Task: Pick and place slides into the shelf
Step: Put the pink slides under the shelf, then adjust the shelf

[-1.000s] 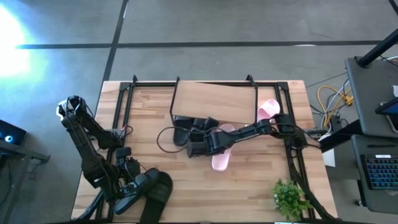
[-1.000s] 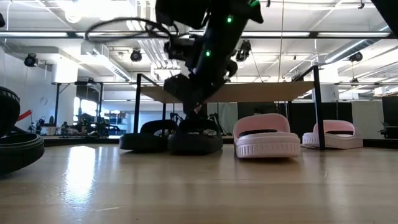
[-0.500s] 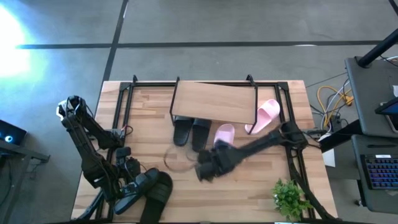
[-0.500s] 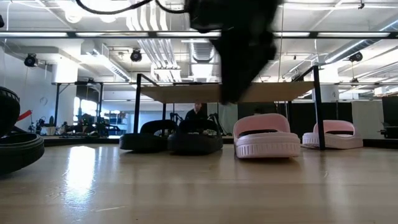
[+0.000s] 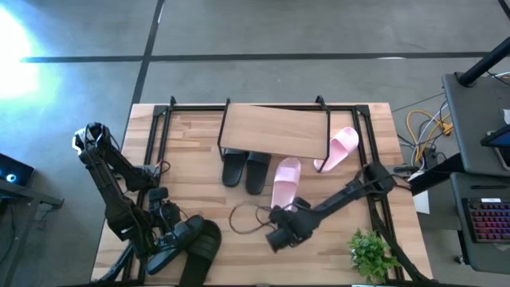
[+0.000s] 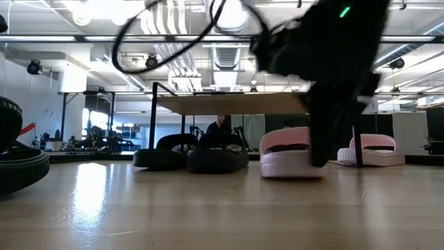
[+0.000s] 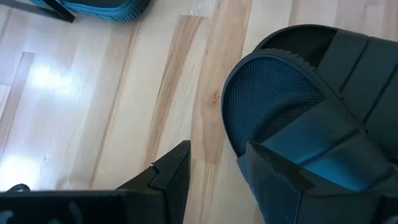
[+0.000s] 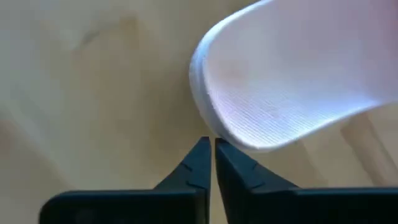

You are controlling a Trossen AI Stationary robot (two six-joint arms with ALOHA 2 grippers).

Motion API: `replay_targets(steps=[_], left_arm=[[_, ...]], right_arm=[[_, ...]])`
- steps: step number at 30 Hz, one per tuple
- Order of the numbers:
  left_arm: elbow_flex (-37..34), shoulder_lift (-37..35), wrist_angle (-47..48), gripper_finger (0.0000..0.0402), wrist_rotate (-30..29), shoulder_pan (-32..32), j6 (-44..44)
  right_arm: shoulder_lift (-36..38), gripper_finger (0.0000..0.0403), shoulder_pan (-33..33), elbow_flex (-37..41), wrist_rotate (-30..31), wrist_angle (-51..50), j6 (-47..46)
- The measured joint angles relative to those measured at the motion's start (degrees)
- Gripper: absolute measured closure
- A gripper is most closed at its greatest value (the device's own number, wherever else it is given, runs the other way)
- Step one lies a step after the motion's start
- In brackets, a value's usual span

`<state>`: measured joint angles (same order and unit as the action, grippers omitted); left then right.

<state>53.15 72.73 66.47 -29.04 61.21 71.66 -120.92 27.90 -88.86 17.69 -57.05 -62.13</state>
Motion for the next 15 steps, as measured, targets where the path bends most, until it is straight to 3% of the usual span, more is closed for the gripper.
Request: replay_targets(steps=[8,15], left_arm=[[0.0,0.0,0.0,0.0261,0.02,0.0,-0.01],[0.0,0.0,-0.12,0.0261,0.1,-0.01,0.0]], right_arm=[[0.15,0.0394,-7.13,5.26,1.43,1.68,3.82],[0.77,0.0394,-8.96,3.05,4.59,1.29,4.31]])
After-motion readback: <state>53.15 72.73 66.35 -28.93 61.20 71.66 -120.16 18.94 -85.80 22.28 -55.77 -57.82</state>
